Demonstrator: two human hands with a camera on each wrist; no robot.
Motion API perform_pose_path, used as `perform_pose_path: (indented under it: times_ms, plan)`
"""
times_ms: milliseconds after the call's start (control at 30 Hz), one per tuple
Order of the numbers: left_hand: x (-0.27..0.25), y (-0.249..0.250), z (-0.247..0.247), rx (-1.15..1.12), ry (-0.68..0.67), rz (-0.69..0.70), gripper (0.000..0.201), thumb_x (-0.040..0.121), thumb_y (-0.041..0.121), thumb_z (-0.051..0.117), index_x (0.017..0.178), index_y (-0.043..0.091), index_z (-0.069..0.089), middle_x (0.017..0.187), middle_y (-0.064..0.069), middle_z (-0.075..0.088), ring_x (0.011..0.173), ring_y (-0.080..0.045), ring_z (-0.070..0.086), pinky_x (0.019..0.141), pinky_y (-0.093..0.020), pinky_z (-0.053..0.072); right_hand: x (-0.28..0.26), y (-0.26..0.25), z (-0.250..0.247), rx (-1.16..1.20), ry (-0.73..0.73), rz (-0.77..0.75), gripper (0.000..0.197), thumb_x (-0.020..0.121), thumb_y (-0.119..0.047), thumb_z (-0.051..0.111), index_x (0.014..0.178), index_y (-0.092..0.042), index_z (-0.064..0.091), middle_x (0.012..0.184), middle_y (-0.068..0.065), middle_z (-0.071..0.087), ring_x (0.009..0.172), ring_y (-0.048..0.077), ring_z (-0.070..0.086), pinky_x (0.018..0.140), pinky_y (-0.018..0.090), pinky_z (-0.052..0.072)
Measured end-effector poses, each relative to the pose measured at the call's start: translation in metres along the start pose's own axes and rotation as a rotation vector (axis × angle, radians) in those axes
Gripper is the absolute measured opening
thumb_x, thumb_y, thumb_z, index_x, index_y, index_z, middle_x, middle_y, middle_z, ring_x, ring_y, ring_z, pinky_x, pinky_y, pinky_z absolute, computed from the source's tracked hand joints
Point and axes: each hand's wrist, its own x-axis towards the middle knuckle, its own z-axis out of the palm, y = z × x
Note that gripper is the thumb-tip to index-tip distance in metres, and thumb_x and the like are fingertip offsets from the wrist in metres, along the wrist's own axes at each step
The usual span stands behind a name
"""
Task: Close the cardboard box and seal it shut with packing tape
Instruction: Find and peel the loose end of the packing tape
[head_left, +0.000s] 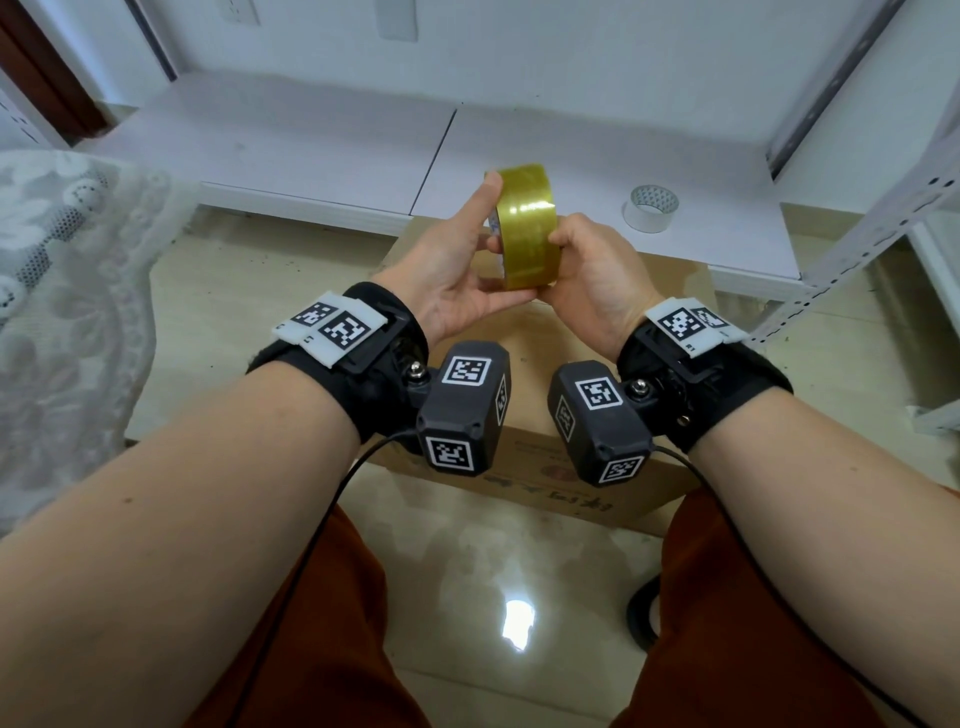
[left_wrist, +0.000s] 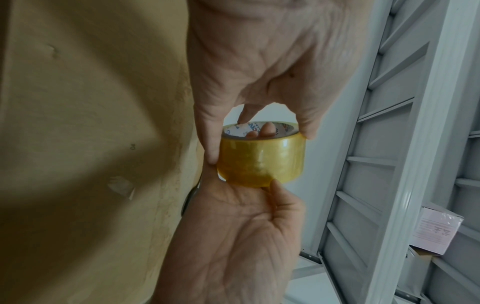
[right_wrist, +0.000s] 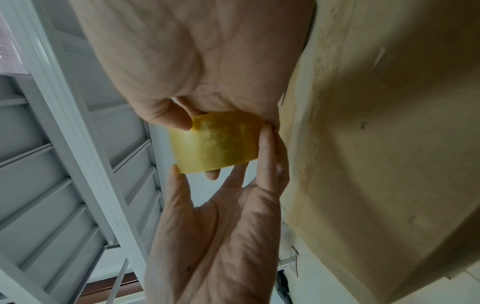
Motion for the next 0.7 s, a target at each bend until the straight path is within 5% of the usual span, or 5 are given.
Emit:
perform_pose_path:
  times_ms: [267, 400, 700]
  plan:
    - [-0.0033, 0.0012, 0.001, 0.022, -0.037, 0.041, 0.053, 0.091, 0.044, 0.06, 0.124, 0.004, 0.053, 0.122, -0.014, 0.054, 0.109, -0.041, 0.06, 0.081, -0.05, 0.058, 0.0009, 0.0018, -0.0017, 0.0, -0.002, -0.064, 0.039, 0.078, 0.009, 0.033, 0.104, 0.013, 0.062, 0.101, 0.023, 0.066, 0.104, 0.034, 0.061, 0.102, 0.058, 0.042]
    - [-0.0028, 0.0042, 0.0006, 0.004, -0.045, 0.042, 0.055, 0.09, 0.045, 0.061, 0.124, 0.002, 0.055, 0.107, -0.011, 0.054, 0.106, -0.041, 0.062, 0.08, -0.05, 0.058, 0.0011, -0.0016, -0.0027, 0.047, -0.073, -0.025, 0.046, 0.077, -0.005, 0.033, 0.114, 0.011, 0.056, 0.102, 0.019, 0.064, 0.105, 0.03, 0.057, 0.1, 0.046, 0.043]
    - [-0.0014, 0.0016, 0.0006, -0.016, -0.016, 0.017, 0.062, 0.09, 0.047, 0.06, 0.128, -0.001, 0.051, 0.094, -0.008, 0.051, 0.103, -0.04, 0.063, 0.071, -0.046, 0.059, -0.001, -0.0003, 0.0014, 0.023, -0.005, -0.021, 0.037, 0.091, -0.005, 0.028, 0.11, 0.007, 0.057, 0.101, 0.02, 0.064, 0.106, 0.032, 0.056, 0.105, 0.055, 0.037]
